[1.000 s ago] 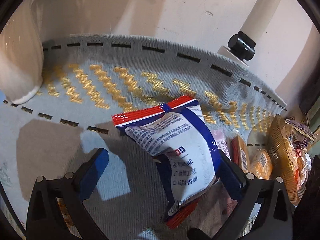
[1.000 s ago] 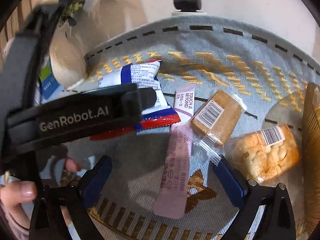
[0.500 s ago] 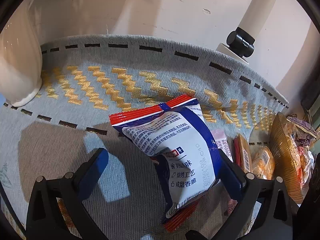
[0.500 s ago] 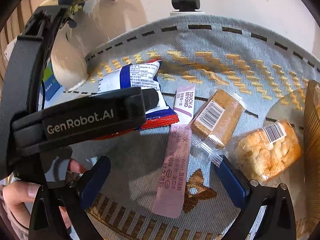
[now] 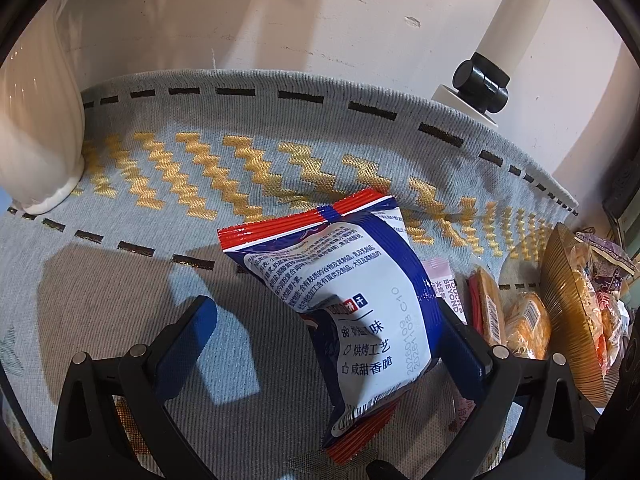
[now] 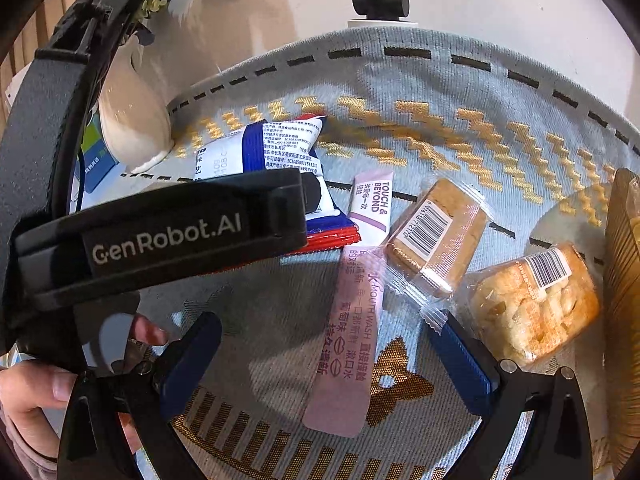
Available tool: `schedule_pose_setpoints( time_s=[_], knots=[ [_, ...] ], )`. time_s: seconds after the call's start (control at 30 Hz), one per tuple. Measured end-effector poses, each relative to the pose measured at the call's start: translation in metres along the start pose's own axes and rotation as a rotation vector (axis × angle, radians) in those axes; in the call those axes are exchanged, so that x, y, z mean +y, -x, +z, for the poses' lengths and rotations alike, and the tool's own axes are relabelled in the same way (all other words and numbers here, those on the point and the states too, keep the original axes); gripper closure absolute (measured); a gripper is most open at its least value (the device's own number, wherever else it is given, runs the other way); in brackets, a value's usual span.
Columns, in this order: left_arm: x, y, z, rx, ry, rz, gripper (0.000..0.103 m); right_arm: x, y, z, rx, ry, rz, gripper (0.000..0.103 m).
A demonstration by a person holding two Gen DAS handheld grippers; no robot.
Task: Organize snacks
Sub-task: 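Grasp the blue-white chip bag with the left tool while the right tool grasps the pink stick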
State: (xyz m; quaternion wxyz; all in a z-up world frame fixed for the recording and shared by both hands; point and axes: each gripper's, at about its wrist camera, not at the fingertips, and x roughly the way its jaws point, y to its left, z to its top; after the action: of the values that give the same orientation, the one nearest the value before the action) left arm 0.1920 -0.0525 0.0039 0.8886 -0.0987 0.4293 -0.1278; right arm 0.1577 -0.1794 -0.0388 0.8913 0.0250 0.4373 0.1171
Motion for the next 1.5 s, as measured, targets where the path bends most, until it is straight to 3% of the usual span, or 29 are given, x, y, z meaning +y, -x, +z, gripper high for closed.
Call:
schedule_pose_setpoints(
  time_s=[1.17,1.23,1.27,1.3,1.33,1.37,1.4,1.5],
  knots=[
    [-0.001,-0.001,-0.001,-0.002,-0.004,0.002,0.000,-0.007,0.007,-0.002,-0.011,-0.021,0.028,0.001],
    [-0.001,-0.001,-0.001,-0.002,-0.005,0.003,0.000,-0.012,0.012,-0.002,-0.034,-0.056,0.005,0.019],
    [-0.001,-0.001,-0.001,-0.002,-0.010,-0.001,0.001,-0.017,0.014,-0.002,-0.048,-0.084,-0.010,0.035],
    [-0.003,0.001,-0.002,-0.010,-0.025,-0.026,0.017,-0.020,0.016,-0.002,-0.056,-0.103,-0.011,0.050],
    [-0.007,0.006,-0.004,-0.025,-0.055,-0.095,0.049,-0.024,0.017,-0.002,-0.062,-0.121,-0.006,0.059],
    [-0.011,0.011,-0.006,-0.052,-0.083,-0.064,0.050,-0.028,0.018,-0.003,-0.069,-0.138,0.005,0.078],
    [-0.015,0.014,-0.007,-0.066,-0.106,-0.040,0.052,-0.033,0.017,-0.003,-0.064,-0.157,0.037,0.088],
    [-0.017,0.013,-0.008,-0.064,-0.118,-0.055,0.053,-0.045,0.018,-0.005,-0.075,-0.217,0.118,0.090]
  ],
)
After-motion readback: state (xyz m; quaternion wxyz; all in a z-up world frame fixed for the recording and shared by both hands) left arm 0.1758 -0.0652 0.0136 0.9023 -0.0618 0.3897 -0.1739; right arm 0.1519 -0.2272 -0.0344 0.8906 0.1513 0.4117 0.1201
